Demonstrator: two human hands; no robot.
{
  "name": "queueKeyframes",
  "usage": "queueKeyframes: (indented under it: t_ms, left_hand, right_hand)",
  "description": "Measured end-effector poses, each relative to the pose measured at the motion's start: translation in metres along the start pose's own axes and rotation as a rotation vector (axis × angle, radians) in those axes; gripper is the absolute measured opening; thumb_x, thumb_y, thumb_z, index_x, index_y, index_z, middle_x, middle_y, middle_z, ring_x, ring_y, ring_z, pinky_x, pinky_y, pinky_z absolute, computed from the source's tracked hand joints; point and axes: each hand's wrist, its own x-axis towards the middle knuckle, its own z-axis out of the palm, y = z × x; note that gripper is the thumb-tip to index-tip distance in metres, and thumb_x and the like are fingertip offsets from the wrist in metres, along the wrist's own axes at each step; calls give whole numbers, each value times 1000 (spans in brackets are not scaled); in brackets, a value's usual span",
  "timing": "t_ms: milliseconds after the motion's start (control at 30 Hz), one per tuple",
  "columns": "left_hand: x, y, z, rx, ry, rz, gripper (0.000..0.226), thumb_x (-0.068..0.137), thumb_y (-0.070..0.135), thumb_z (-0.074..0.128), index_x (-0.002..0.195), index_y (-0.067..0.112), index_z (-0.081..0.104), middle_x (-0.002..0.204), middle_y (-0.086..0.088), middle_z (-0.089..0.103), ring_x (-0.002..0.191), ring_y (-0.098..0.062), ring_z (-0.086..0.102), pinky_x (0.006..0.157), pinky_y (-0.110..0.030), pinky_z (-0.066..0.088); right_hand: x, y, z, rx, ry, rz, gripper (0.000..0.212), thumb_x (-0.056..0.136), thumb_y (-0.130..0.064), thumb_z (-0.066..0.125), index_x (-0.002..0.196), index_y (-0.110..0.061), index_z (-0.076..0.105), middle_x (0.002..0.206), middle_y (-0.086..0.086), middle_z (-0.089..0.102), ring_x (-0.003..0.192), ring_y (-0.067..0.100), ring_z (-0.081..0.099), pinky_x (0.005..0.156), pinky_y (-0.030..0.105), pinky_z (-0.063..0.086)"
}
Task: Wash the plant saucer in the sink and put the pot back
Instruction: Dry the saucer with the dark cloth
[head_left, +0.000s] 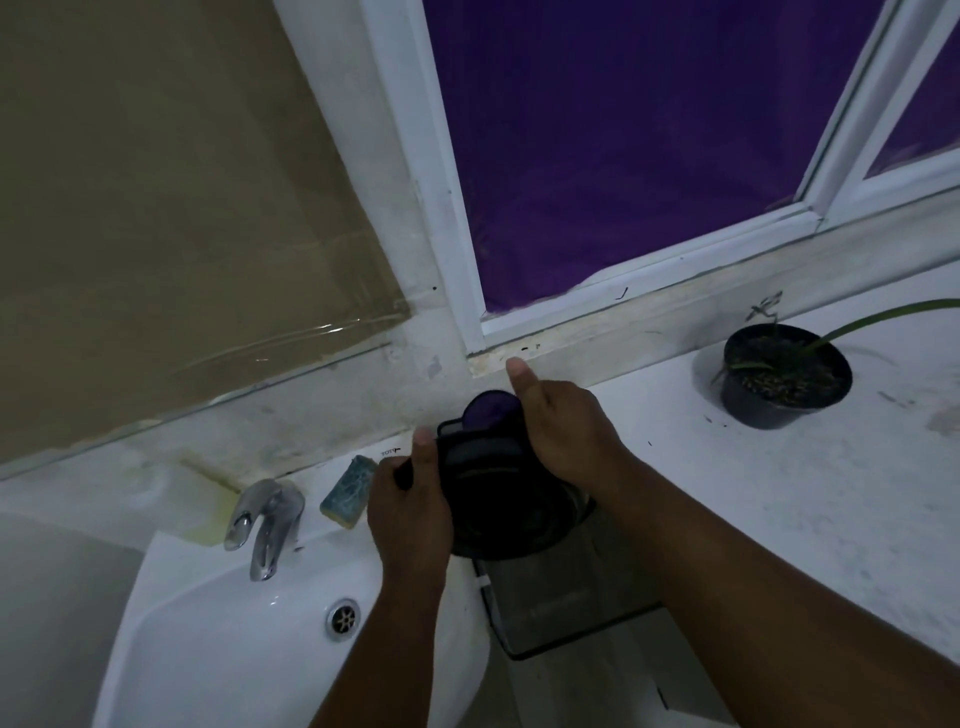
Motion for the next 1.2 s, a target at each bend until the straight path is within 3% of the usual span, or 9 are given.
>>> queueKeyframes:
  t_ms: [233,333,467,633,833,967,1033,1133,1200]
  left_hand:
    - [23,12,12,-61,11,47,37,91,65,59,84,29,59,77,-2,67,76,-18,65,71,-34,48]
    - [31,5,16,-13,-30,86,25,94,65,57,85,42,63,86,6,72,86,-18,68,84,-42,57]
    - [35,7,19,9,-148,66,28,98,69,41,112,52,58,120,10,66,113,-20,61,104,-51,49]
    - [25,24,24,-172,-391,45,107,61,103,38,148,40,46,145,9,56,130,-12,54,113,-40,43]
    - [33,19,19,-304,-364,20,57,78,57,74,131,44,58,122,14,71,112,-7,67,95,-30,55]
    - [41,4,9,-288,-410,-35,61,73,71,72,128,46,61,125,12,71,115,-13,68,100,-38,56]
    - [42,0,7,-286,-427,-55,72,73,71,70,137,43,57,130,10,67,118,-15,65,106,-43,53]
    - [45,-2,4,-342,-441,-115,72,78,64,67,144,37,54,134,6,66,120,-18,64,106,-46,52]
    - [49,-3,2,-357,-439,-138,75,77,66,68,144,35,55,133,3,69,120,-20,67,105,-48,53]
  right_hand:
    - [30,1,-3,-142,491,-260,60,101,-65,23,74,-19,51,71,-6,54,67,15,51,64,32,41]
    - [38,-6,-5,-104,654,-337,58,102,-64,25,80,-18,52,73,-5,52,66,12,47,59,18,33]
    - [34,-18,7,-9,535,-322,51,103,-61,27,74,-23,45,67,-10,44,62,8,42,57,18,30]
    - [15,-18,28,134,256,-256,57,103,-57,23,74,-21,55,68,-3,58,67,8,57,63,26,43]
    - [4,-10,28,405,10,-37,69,95,-70,20,126,-26,63,107,-5,70,98,1,65,96,30,54]
    - [19,-1,17,-21,263,-217,50,106,-57,25,97,-22,60,88,-4,69,82,12,63,83,43,53]
    - [31,2,13,-213,388,-207,46,105,-53,29,104,-25,65,107,-1,68,101,17,57,94,45,47]
    - [46,12,7,-291,269,-87,47,106,-55,29,113,-28,66,126,3,62,119,25,50,101,47,37]
    - [48,17,2,-167,141,-65,56,106,-59,24,87,-23,63,98,1,68,97,21,60,93,44,46]
